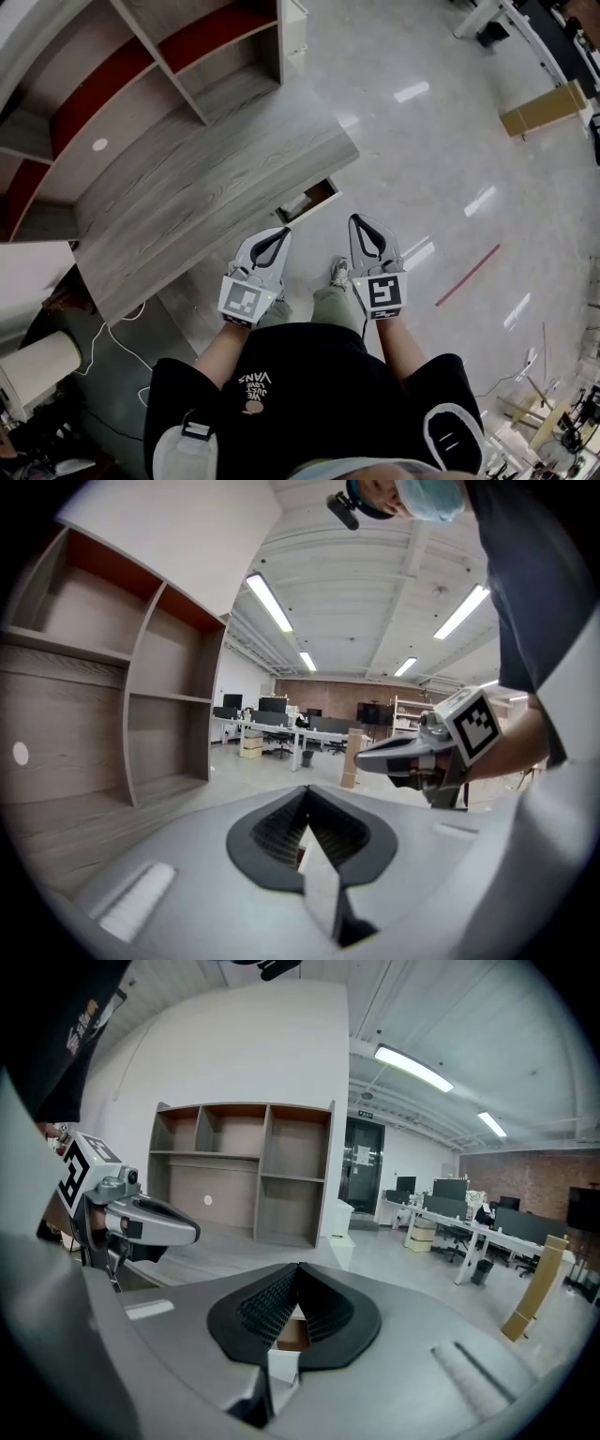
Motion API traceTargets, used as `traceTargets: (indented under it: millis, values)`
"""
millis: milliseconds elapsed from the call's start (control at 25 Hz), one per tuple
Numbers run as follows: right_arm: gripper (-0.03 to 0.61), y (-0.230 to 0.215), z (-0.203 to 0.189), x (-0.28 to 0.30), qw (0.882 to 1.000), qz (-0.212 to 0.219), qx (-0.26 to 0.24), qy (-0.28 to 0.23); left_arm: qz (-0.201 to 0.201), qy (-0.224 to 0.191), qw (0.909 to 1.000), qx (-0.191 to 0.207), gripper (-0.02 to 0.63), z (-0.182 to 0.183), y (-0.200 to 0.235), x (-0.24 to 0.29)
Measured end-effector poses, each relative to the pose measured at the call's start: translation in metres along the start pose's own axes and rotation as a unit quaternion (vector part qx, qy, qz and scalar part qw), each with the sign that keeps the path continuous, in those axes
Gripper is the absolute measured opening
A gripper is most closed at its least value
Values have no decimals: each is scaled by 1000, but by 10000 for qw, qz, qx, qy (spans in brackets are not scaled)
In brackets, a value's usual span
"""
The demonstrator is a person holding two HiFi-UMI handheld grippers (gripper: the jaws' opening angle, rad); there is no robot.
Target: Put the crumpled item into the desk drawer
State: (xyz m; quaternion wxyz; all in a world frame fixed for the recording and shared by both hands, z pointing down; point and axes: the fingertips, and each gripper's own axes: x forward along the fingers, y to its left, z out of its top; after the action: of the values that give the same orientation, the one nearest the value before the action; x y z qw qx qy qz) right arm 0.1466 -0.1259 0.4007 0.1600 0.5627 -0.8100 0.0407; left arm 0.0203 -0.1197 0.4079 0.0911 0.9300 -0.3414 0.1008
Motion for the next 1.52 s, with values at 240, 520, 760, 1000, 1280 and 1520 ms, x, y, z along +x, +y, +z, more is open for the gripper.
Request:
traceTargets:
  millis: [240, 520, 760, 1000, 1280, 1520]
  values:
    - [2, 3, 18, -18, 9997, -182, -12, -155, 98, -133, 9995, 267, 52, 3, 11, -24]
    - [2, 12, 30, -34, 9991, -325, -6, -277, -76, -226, 9986, 479, 52, 16, 5, -42]
    - [2, 27, 30, -44, 9990, -307, 82, -322, -122, -279, 9977, 603, 52, 25, 1, -54]
    - [2, 33, 30, -54, 9986, -371, 165, -351, -166, -312, 9978, 562, 52, 29, 3, -63]
    - [2, 24, 33, -69, 9975, -599, 150, -333, -152, -407, 9962, 761, 52, 41, 1, -70]
    - [2, 21, 40, -75, 9969, -671, 153, -378, -125, -445, 9963, 724, 52, 44, 2, -75]
